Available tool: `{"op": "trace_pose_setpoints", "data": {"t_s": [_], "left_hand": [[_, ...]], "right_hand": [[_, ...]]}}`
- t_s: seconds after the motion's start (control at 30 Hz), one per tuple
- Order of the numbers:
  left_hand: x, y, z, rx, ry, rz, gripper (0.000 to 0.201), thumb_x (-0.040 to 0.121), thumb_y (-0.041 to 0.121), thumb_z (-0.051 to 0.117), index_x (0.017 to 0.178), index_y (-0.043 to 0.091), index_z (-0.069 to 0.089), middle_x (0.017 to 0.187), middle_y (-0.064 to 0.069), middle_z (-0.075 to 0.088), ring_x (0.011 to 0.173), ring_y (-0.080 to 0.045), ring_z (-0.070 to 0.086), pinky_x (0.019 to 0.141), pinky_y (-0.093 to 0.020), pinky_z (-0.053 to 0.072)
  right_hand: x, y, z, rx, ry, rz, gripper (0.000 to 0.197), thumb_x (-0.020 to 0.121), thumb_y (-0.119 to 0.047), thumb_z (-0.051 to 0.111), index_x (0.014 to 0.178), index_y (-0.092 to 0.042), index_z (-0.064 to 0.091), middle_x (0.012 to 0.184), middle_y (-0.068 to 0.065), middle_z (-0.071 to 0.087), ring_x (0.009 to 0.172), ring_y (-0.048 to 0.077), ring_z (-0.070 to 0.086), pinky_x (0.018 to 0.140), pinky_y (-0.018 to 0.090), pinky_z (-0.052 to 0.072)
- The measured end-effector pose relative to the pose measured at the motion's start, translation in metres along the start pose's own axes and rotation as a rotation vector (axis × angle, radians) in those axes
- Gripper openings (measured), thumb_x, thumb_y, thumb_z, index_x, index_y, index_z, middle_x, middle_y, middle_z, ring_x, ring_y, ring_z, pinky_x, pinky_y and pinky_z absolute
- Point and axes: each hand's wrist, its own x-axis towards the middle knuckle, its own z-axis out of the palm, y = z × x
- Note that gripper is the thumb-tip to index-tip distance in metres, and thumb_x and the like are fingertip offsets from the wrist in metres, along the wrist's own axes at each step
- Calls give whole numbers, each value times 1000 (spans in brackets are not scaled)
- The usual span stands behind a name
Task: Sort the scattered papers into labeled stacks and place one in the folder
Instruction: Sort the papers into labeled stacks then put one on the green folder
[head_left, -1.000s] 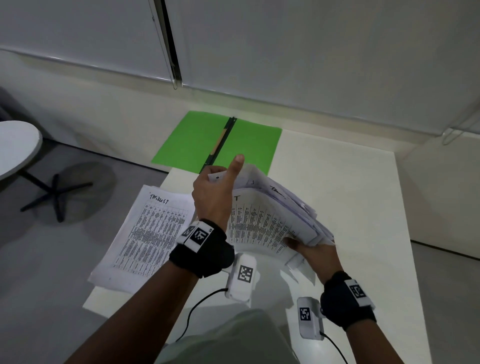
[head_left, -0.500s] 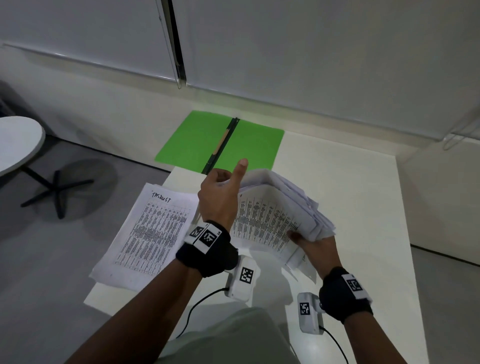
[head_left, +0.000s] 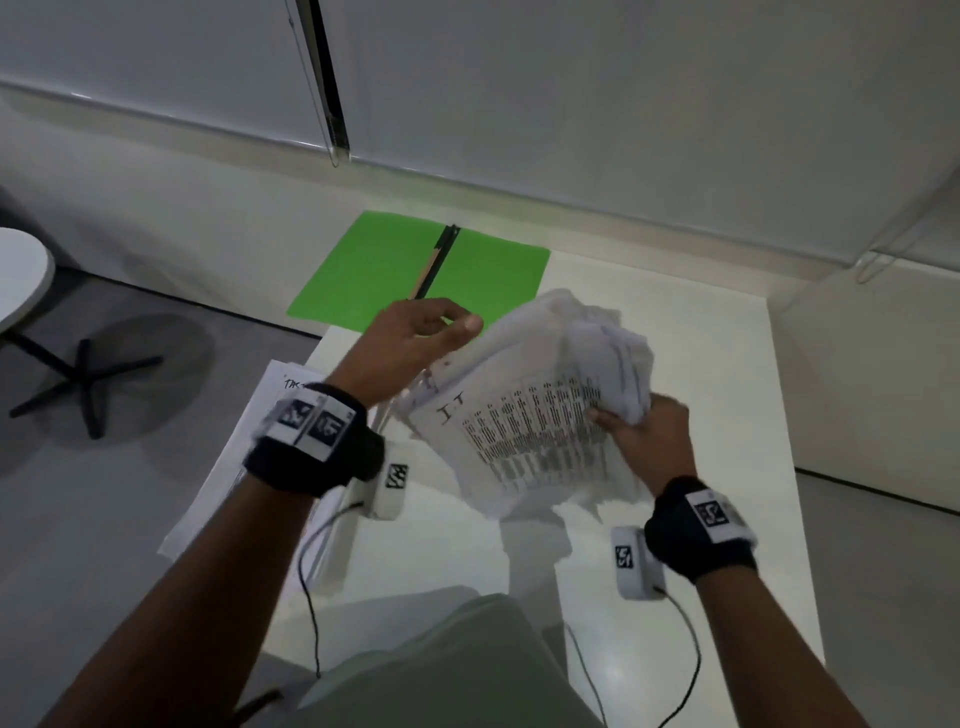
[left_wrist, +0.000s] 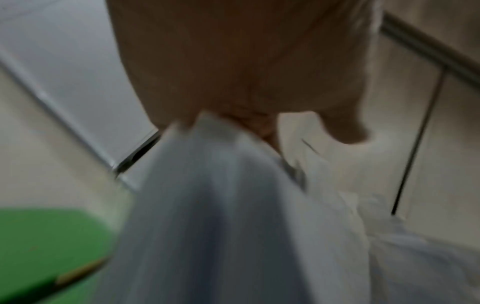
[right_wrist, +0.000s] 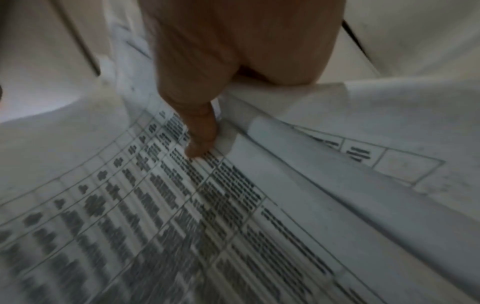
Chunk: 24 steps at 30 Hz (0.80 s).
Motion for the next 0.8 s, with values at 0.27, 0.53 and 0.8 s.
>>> {"op": "trace_pose_setpoints", "data": {"t_s": [0.27, 0.53, 0.8], "left_hand": [[18, -18, 15, 135, -151, 30, 28, 73, 14, 80, 98, 7, 70, 90, -7, 74, 75, -16, 71, 71, -27, 57], [14, -81, -9, -23, 12, -134, 35, 65, 23, 86, 92, 8, 70, 78, 1, 73, 74, -6, 68, 73, -18, 53], [5, -85, 5, -383, 71, -178, 42, 73, -4, 74, 113, 5, 66, 106, -8, 73, 103, -23, 68, 85, -32, 55]], "right_hand": [[28, -65, -29, -515, -261, -264, 18, 71, -41, 80, 76, -25, 73, 62, -1, 65, 67, 19, 62, 58, 29, 39], [10, 36, -70, 346, 138, 285, 84, 56, -43, 88, 131, -26, 53, 122, -1, 63, 109, 5, 61, 93, 28, 46], [-36, 95, -63, 980, -227, 302, 99, 78, -70, 53, 131, 13, 46, 127, 44, 47, 129, 52, 40, 114, 55, 25]]}}
